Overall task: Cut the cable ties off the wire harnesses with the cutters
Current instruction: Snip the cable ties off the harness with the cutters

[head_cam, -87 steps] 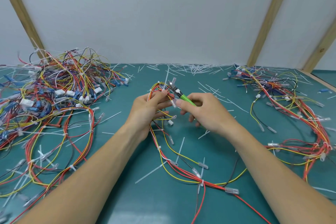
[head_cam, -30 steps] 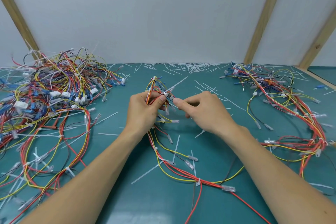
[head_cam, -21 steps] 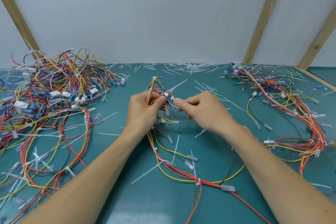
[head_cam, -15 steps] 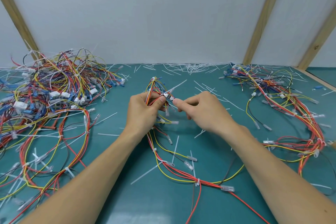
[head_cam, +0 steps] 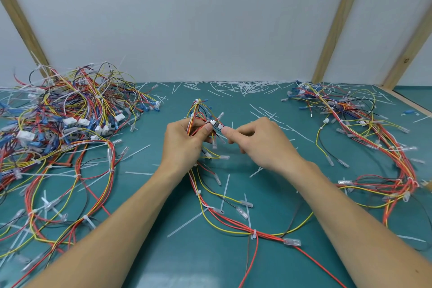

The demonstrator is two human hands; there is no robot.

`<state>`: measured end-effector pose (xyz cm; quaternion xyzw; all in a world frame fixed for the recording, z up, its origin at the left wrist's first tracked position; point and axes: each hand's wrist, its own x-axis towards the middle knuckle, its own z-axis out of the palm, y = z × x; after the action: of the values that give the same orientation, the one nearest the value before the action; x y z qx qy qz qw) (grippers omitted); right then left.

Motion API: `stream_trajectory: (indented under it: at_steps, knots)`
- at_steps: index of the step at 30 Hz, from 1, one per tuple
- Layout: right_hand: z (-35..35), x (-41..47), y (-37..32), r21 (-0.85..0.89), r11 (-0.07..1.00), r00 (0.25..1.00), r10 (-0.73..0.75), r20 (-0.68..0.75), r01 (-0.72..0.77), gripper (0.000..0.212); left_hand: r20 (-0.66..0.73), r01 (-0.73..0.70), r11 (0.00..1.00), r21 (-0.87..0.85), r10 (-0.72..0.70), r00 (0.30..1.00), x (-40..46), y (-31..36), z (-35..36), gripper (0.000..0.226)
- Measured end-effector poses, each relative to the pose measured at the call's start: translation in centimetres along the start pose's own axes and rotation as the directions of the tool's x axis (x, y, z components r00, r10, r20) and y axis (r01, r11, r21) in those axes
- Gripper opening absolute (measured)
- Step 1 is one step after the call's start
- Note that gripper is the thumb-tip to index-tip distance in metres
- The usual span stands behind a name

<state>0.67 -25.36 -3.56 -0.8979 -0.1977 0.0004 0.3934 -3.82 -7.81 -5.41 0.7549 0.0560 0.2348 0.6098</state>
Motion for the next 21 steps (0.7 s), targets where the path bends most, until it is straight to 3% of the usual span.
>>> stream_trajectory:
  at_steps: [5, 9, 13, 17, 21]
  knots:
    - [-0.2, 0.1, -0.4, 0.021, 1.000, 0.999, 0.018, -0.051, -0.017, 0.060, -0.002, 0.080, 0.990, -0.120, -0.081, 0.997, 0.1, 0.0, -0.2, 0.010]
    - [-1.1, 0.5, -0.9, 0.315, 0.943, 0.979, 0.153, -0.137, -0.103, 0.057, 0.022, 0.133, 0.970, -0.202, -0.131, 0.991, 0.1, 0.2, -0.5, 0.011]
    - [-1.1, 0.4, -1.0, 0.533, 0.830, 0.978, 0.209, -0.023, -0.164, 0.042, 0.083, 0.129, 0.974, -0.183, -0.116, 0.990, -0.1, 0.5, -0.1, 0.012]
    - [-0.3, 0.0, -1.4, 0.572, 0.811, 0.992, 0.120, 0.034, -0.118, 0.017, 0.132, 0.237, 0.942, -0.237, -0.211, 0.969, 0.1, 1.0, 0.2, 0.040]
    - [0.1, -0.3, -1.8, 0.563, 0.823, 0.997, 0.056, 0.044, -0.071, 0.005, 0.205, 0.318, 0.909, -0.270, -0.269, 0.941, 0.6, 1.0, -0.3, 0.044]
